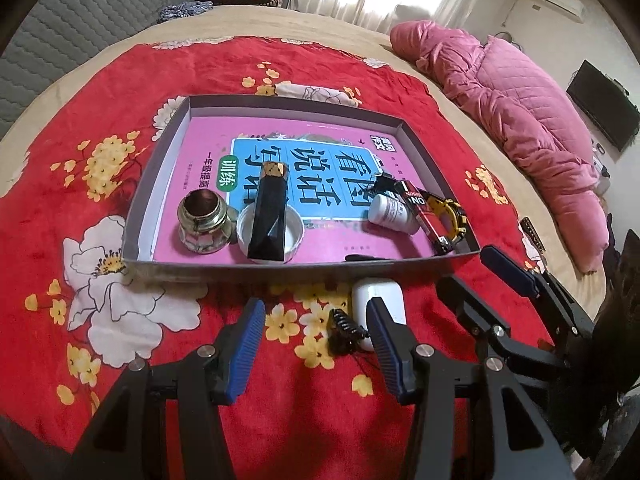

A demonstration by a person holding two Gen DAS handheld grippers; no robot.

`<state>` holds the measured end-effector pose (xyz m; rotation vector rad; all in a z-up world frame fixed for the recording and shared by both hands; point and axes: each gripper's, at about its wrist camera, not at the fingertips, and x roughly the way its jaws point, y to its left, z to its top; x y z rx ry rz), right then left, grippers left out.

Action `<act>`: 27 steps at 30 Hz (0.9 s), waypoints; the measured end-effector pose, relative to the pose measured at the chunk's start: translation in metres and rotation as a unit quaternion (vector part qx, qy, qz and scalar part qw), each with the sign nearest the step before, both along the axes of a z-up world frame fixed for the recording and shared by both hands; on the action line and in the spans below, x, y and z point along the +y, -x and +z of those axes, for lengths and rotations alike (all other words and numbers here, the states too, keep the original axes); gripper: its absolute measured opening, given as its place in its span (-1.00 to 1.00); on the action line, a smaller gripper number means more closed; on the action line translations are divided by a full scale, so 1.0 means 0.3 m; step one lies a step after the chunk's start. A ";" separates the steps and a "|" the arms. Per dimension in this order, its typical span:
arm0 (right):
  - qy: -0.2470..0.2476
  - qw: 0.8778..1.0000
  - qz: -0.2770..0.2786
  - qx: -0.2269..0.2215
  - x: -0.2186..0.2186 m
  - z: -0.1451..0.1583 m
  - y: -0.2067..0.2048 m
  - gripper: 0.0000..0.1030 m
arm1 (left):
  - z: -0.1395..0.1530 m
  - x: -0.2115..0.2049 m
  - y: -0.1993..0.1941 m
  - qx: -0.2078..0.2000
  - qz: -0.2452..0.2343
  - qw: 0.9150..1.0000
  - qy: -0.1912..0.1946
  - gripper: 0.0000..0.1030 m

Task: Organize rigid objects
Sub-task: 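Withdraw right tool from the box back toward the white earbud case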

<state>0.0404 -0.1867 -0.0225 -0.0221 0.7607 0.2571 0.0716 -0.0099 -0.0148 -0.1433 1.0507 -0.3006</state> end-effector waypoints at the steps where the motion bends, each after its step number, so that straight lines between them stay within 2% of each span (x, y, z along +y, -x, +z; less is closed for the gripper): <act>1: 0.000 1.000 -0.001 0.003 0.000 -0.003 -0.001 0.34 | 0.001 0.003 0.002 0.000 0.000 1.000 0.001 0.01; 11: 0.006 1.000 0.006 0.025 0.013 -0.017 0.017 0.34 | -0.008 0.009 0.027 0.011 -0.007 1.000 0.006 0.01; 19: 0.027 0.997 0.026 0.065 0.048 -0.062 0.029 0.34 | -0.042 -0.021 0.055 0.025 -0.027 0.999 -0.001 0.01; 27: 0.039 0.995 0.036 0.085 0.066 -0.096 0.026 0.34 | -0.083 -0.052 0.054 0.041 -0.033 0.999 -0.004 0.01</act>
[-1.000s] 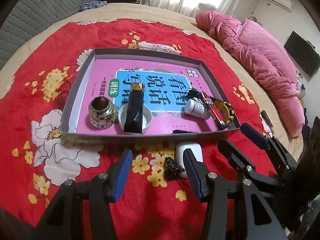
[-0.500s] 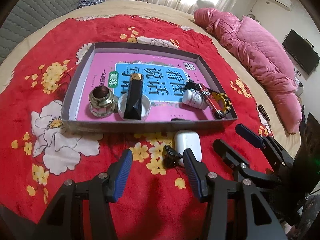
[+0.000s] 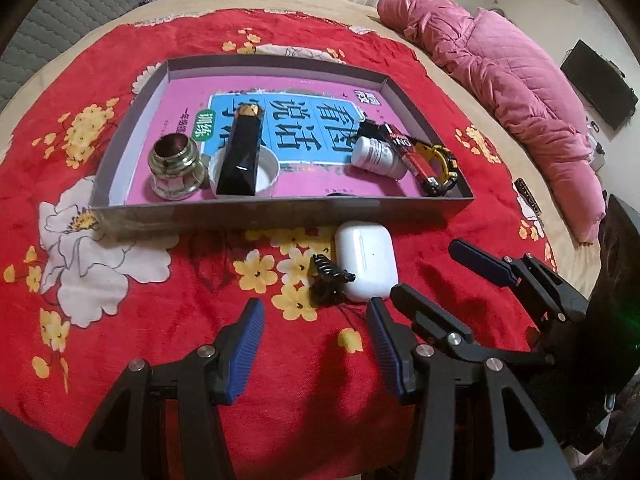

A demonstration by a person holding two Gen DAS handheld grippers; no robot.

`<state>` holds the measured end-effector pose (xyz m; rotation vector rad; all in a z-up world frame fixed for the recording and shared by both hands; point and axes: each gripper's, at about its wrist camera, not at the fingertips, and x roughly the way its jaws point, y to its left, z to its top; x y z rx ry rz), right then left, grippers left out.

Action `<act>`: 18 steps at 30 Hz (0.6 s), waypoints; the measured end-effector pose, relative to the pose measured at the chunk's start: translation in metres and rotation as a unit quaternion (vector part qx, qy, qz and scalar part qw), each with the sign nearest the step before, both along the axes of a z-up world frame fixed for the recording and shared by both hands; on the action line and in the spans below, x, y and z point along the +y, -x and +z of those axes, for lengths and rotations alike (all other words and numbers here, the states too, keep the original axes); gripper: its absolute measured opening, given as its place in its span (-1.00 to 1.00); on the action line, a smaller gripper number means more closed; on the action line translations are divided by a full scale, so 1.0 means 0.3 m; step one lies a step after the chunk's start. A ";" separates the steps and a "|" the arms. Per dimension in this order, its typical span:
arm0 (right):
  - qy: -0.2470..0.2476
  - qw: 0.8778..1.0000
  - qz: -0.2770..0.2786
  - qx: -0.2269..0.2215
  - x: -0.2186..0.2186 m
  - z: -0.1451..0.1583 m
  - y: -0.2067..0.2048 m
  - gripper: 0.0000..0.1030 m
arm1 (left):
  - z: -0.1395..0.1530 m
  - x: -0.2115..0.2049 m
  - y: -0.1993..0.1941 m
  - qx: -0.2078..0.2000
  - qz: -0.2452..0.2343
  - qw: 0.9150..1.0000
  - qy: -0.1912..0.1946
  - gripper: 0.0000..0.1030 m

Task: Organize rigid objects
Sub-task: 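Withdraw right tool from the box back toward the white earbud case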

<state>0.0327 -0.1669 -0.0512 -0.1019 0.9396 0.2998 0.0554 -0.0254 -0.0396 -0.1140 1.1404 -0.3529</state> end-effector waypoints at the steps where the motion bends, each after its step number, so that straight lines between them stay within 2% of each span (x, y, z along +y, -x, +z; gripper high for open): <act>1: 0.001 1.000 0.001 0.003 0.002 -0.005 -0.002 0.34 | -0.006 -0.002 -0.003 0.001 0.000 1.000 -0.002 0.01; 16: 0.015 0.999 0.027 0.015 0.058 -0.044 -0.007 0.34 | -0.063 0.041 -0.055 0.020 0.036 0.999 -0.001 0.01; 18: 0.019 0.999 0.030 0.018 0.064 -0.053 -0.008 0.34 | -0.061 0.049 -0.054 0.023 0.040 0.999 0.010 0.01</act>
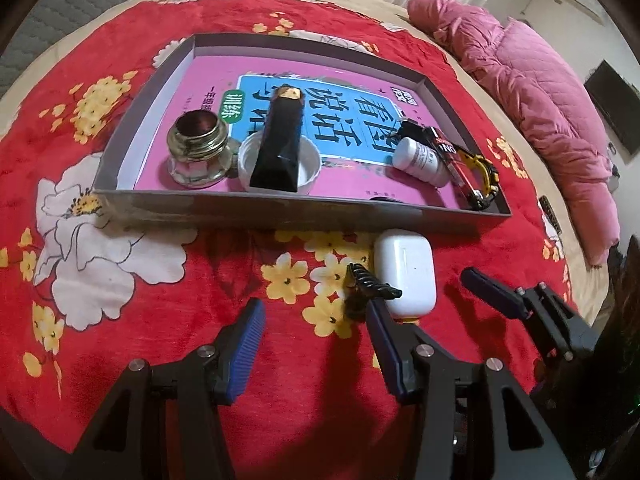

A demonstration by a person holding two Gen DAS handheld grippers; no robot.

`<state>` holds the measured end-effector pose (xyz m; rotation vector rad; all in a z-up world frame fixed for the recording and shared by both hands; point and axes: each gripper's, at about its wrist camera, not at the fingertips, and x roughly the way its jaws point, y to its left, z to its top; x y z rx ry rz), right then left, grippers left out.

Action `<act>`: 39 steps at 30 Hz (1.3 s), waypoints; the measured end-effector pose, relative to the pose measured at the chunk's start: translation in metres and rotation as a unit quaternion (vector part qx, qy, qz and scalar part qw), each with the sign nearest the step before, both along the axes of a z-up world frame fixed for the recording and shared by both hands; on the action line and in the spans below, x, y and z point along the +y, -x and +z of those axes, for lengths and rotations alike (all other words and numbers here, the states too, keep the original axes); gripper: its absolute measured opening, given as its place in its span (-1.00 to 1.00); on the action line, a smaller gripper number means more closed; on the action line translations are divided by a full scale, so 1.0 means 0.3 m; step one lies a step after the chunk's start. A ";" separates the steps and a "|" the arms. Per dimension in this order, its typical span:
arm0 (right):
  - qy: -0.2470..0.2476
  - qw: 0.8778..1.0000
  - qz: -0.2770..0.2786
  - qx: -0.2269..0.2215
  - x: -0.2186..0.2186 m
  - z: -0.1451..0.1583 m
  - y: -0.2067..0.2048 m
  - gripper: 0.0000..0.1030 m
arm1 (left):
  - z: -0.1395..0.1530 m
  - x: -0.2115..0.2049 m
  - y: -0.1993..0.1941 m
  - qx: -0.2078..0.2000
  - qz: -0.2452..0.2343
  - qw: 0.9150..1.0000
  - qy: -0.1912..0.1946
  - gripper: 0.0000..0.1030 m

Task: Organize rigid objects
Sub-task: 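Withdraw right tool from the box back toward the white earbud case, then close right tool on the white earbud case while left tool holds the black cable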

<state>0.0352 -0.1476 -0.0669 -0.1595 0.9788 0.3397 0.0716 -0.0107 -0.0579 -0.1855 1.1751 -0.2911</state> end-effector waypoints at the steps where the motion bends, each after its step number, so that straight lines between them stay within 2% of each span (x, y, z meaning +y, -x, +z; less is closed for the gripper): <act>1: 0.001 1.000 0.001 0.001 0.005 -0.004 -0.001 0.34 | 0.004 -0.002 0.003 -0.001 -0.002 1.000 0.007 0.01; 6: 0.005 1.000 -0.005 0.001 -0.002 -0.004 -0.004 0.34 | 0.022 -0.046 0.032 -0.008 -0.033 0.999 0.003 0.01; 10: -0.006 1.000 -0.017 0.003 -0.024 -0.002 -0.011 0.34 | 0.022 -0.052 0.014 -0.007 -0.025 1.000 0.009 0.01; 18: -0.006 1.000 -0.009 0.003 -0.010 -0.006 -0.012 0.34 | -0.014 -0.041 -0.024 0.002 -0.007 1.000 -0.018 0.01; 28: -0.017 1.000 -0.026 0.007 0.018 -0.044 -0.037 0.34 | -0.027 -0.017 -0.038 0.002 -0.003 1.000 -0.012 0.01; 35: -0.002 0.999 -0.036 -0.013 0.043 -0.065 -0.060 0.37 | -0.030 -0.011 -0.054 0.002 0.003 1.000 -0.013 0.01; 39: -0.003 0.999 -0.041 -0.011 0.029 -0.062 -0.060 0.37 | -0.034 -0.017 -0.060 -0.001 0.002 1.000 -0.015 0.01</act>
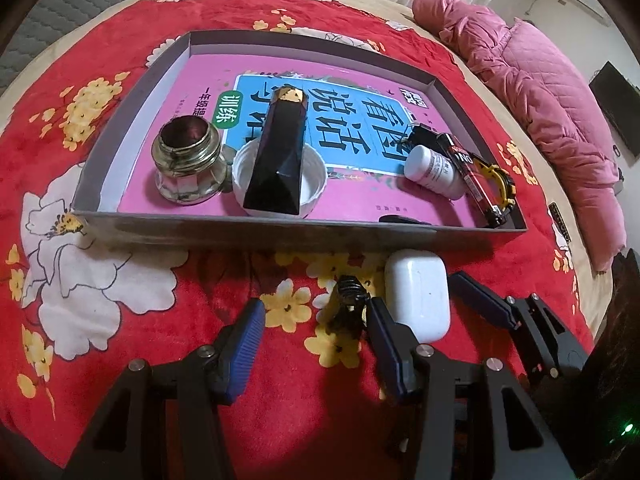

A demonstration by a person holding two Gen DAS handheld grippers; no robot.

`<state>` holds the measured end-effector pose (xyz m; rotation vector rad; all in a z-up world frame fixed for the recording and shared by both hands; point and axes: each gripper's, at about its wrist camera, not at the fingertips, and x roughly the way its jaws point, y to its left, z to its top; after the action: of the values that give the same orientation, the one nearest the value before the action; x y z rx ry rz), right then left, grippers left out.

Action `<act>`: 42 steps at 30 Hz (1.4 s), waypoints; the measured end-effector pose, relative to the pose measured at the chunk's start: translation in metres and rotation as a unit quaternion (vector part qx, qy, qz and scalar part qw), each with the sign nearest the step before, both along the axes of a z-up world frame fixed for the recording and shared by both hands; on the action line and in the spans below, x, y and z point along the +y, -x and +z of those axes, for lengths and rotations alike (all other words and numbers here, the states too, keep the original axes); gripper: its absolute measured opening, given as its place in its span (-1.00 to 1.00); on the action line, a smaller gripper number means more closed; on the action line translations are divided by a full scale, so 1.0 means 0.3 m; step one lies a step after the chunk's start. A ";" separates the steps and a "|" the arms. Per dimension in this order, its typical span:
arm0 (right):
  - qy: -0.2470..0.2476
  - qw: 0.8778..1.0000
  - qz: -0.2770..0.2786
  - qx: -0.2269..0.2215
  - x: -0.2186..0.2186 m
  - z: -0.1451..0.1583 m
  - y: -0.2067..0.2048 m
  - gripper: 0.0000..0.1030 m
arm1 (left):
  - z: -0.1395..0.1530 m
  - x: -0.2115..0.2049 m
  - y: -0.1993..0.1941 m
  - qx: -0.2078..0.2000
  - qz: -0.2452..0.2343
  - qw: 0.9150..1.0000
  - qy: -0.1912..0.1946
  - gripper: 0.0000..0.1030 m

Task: Organize rigid objects
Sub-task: 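Close right tool on the white earbud case while left tool holds the black cable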

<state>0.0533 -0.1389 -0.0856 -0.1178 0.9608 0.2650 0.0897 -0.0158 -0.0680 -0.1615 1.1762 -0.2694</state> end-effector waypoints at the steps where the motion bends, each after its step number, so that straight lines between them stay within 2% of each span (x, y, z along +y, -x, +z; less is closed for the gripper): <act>1: -0.005 1.000 -0.004 0.005 -0.011 0.001 -0.001 0.37 | -0.001 -0.003 0.000 -0.001 -0.001 1.000 -0.001 0.01; 7: -0.010 1.000 -0.019 0.016 -0.051 0.010 0.011 0.37 | -0.006 -0.027 -0.012 -0.005 -0.011 1.000 -0.006 -0.02; 12: -0.002 1.000 -0.017 0.013 -0.041 0.003 0.007 0.37 | -0.008 -0.047 -0.021 -0.007 -0.021 1.000 -0.006 -0.30; 14: -0.002 1.000 -0.018 0.010 -0.037 -0.001 0.004 0.37 | -0.008 -0.054 -0.022 -0.007 -0.025 1.000 -0.001 -0.52; 19: 0.001 1.000 -0.017 0.004 -0.027 -0.013 -0.014 0.36 | -0.019 -0.070 -0.028 -0.003 -0.032 0.999 0.007 -0.70; 25: -0.017 1.000 -0.015 0.004 -0.036 -0.017 -0.031 0.32 | -0.027 -0.068 -0.035 0.001 -0.030 0.999 0.019 -0.70; 28: -0.019 1.000 -0.008 0.006 -0.033 -0.016 -0.029 0.21 | -0.029 -0.057 -0.036 0.005 -0.025 0.999 0.026 -0.70; 30: -0.017 1.000 -0.002 0.007 -0.022 -0.013 -0.024 0.04 | -0.027 -0.056 -0.029 0.004 -0.029 0.999 0.021 -0.70; 34: -0.024 1.000 -0.007 0.017 -0.034 -0.009 -0.021 -0.03 | -0.023 -0.054 -0.013 0.008 -0.032 0.999 0.021 -0.70; 42: -0.072 0.997 -0.016 0.023 -0.084 0.035 0.006 -0.09 | 0.002 -0.024 0.013 0.006 -0.024 0.999 0.039 -0.70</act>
<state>0.0516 -0.1641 -0.0753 0.0353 0.9853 0.3072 0.0857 -0.0232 -0.0673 -0.2031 1.1839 -0.3578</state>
